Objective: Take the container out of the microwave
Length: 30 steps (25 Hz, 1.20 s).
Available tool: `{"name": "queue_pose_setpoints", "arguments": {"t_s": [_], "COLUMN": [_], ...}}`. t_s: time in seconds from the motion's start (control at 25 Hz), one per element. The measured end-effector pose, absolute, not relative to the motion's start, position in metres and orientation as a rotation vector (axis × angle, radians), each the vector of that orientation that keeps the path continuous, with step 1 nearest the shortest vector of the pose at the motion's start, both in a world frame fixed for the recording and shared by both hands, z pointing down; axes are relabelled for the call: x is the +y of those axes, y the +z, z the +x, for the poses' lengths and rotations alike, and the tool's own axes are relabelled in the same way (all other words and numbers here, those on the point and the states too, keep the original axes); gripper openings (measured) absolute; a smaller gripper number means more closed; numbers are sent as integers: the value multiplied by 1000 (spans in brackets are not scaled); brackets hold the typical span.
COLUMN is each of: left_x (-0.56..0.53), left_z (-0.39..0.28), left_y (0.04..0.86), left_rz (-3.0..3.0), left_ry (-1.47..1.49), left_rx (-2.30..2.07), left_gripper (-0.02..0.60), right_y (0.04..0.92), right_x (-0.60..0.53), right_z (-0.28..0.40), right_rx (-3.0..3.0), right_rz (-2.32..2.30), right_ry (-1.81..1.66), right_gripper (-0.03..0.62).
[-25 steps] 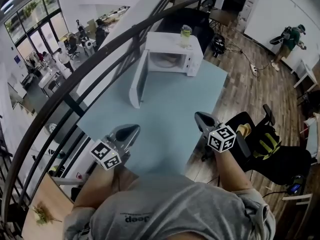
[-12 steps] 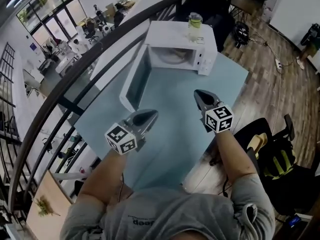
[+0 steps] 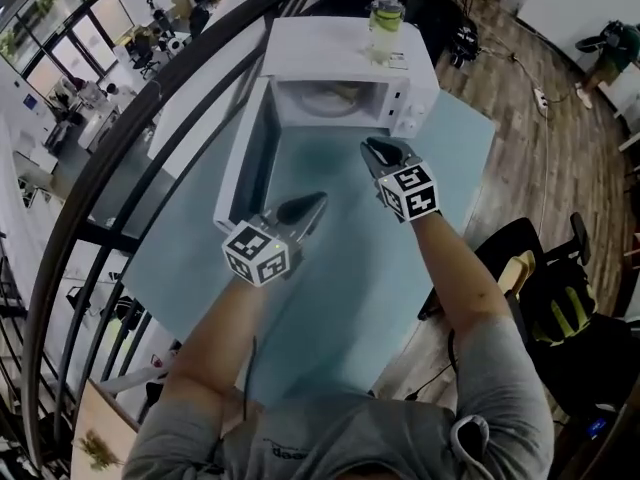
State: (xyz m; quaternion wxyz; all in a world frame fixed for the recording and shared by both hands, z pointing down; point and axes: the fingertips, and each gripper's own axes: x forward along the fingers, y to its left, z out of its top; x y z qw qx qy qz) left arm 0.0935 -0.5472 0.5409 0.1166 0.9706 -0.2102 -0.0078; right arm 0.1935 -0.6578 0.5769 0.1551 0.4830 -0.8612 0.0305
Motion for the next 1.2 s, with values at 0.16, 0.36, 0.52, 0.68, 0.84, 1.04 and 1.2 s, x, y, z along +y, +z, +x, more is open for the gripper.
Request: {"name": "queue_pose_setpoints", "arguments": {"t_s": [0.16, 0.36, 0.52, 0.68, 0.84, 1.04, 1.2], "left_x": [-595, -646, -676, -692, -707, -713, -713], "left_z": [96, 106, 111, 112, 113, 120, 122], "left_y": [565, 598, 622, 643, 655, 665, 668], "left_rz": [2805, 2782, 2773, 2789, 2827, 2897, 2948], "left_ry": [-62, -96, -96, -75, -74, -47, -19], "left_rx": [-663, -713, -743, -752, -757, -744, -745], "left_gripper": [24, 23, 23, 23, 23, 23, 23], "right_y": [601, 630, 657, 675, 682, 692, 708], "right_x": [-708, -767, -806, -838, -870, -901, -920], "right_z": [187, 191, 198, 207, 208, 200, 198], "right_rx": [-2433, -2383, -2319, -2269, -2232, -2189, -2141], "right_rz": [1381, 1379, 1385, 1413, 1406, 1382, 1368], "right_ry": [74, 53, 31, 30, -16, -67, -81], "right_gripper": [57, 66, 67, 67, 71, 75, 75]}}
